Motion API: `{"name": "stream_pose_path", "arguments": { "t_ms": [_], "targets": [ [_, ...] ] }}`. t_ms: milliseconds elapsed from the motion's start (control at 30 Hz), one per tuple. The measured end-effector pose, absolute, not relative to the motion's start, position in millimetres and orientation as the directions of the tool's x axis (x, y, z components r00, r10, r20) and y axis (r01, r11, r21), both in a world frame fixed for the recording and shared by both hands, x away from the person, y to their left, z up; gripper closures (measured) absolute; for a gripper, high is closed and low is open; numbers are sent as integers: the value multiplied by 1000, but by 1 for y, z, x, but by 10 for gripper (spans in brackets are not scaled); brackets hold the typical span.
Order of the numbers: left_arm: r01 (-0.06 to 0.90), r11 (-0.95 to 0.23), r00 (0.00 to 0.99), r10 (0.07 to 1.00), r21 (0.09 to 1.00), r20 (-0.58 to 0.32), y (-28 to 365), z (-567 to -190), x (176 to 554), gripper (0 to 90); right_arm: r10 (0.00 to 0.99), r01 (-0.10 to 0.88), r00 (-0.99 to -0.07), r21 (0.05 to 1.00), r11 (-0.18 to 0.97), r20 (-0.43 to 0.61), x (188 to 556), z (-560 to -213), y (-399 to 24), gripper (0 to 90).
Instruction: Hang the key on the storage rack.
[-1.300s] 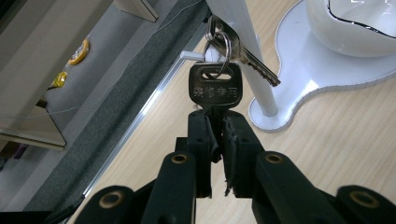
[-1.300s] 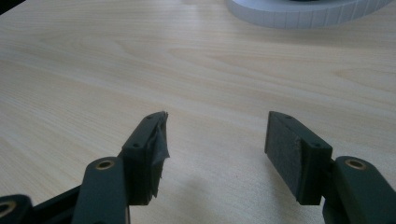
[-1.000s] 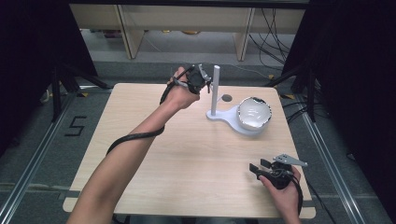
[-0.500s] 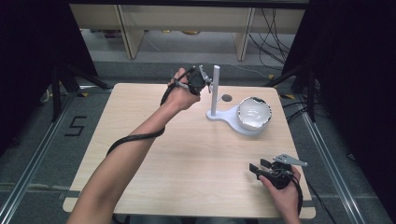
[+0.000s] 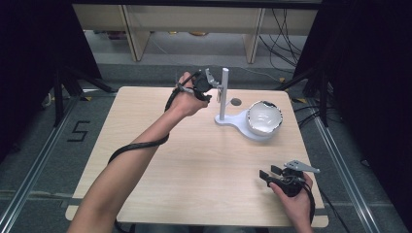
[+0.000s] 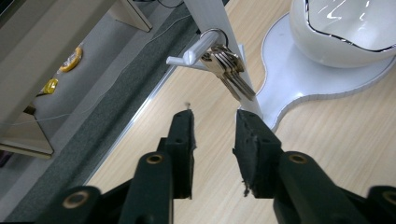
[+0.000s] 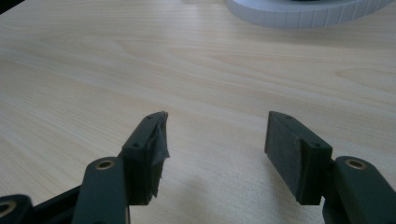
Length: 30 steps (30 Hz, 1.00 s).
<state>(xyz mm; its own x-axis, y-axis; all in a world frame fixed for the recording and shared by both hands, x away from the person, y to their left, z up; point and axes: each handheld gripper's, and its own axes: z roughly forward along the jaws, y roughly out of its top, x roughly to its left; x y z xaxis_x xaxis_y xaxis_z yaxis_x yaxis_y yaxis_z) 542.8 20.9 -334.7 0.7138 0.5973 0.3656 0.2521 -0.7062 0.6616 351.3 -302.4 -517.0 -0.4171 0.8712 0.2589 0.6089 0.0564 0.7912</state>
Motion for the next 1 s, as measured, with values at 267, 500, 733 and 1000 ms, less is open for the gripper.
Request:
{"name": "stream_pose_path", "arguments": {
  "t_ms": [267,500,733,1000],
  "targets": [
    [267,-623,719,637,736,278,43,-336,527,540,867,609,-419,792,47,270,351,-516,-303,400],
    [252,-584,727,640,772,247,64,-339,502,490,867,587,-437,806,74,239,352,-517,-306,399],
    [252,-565,724,649,786,235,82,-342,484,463,873,595,-426,800,74,236,351,-516,-306,399],
    [267,-536,708,673,801,214,102,-351,463,423,878,610,-404,791,49,257,349,-515,-304,399]
  ]
}}
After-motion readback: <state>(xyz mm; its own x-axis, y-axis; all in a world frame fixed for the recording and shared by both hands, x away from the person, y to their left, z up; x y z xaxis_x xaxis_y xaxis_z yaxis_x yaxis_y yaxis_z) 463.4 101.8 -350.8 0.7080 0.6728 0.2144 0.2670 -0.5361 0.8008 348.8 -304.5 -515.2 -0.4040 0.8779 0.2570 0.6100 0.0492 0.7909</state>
